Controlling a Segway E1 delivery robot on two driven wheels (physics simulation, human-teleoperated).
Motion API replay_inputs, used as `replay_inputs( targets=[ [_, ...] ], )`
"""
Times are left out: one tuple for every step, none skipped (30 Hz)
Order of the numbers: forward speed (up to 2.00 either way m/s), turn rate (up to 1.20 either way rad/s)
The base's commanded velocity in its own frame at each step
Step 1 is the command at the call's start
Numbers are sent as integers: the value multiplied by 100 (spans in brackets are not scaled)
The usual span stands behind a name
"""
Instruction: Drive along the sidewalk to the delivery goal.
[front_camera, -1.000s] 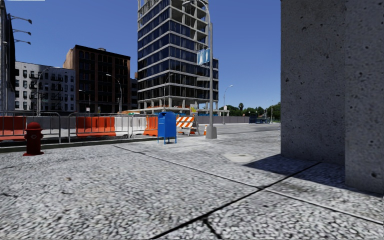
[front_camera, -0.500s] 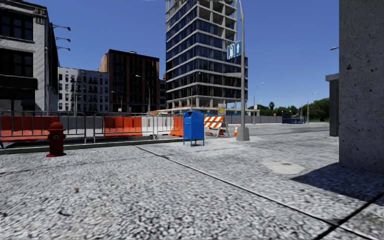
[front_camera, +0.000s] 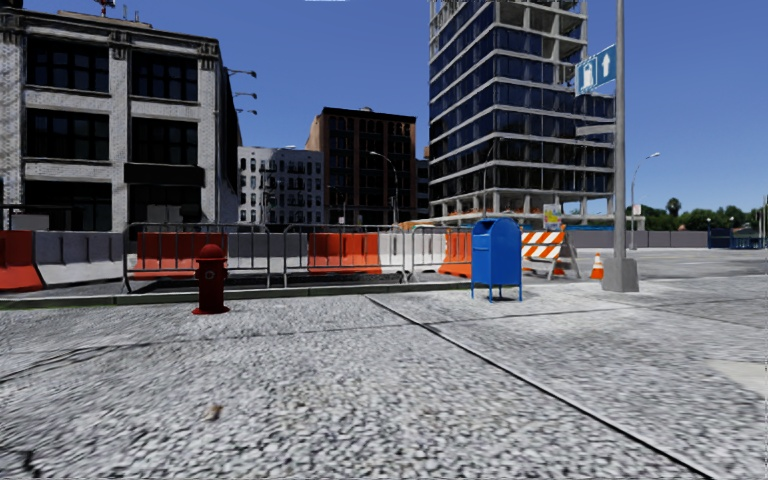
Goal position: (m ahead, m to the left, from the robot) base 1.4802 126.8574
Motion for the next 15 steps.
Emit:
replay_inputs(
  targets=[
    [133, 67],
    [133, 67],
    [133, 67],
    [133, 69],
    [133, 71],
    [133, 73],
    [133, 79],
    [133, 80],
    [133, 80],
    [133, 80],
    [133, 80],
    [133, 80],
    [134, 80],
    [135, 80],
    [136, 80]
  ],
)
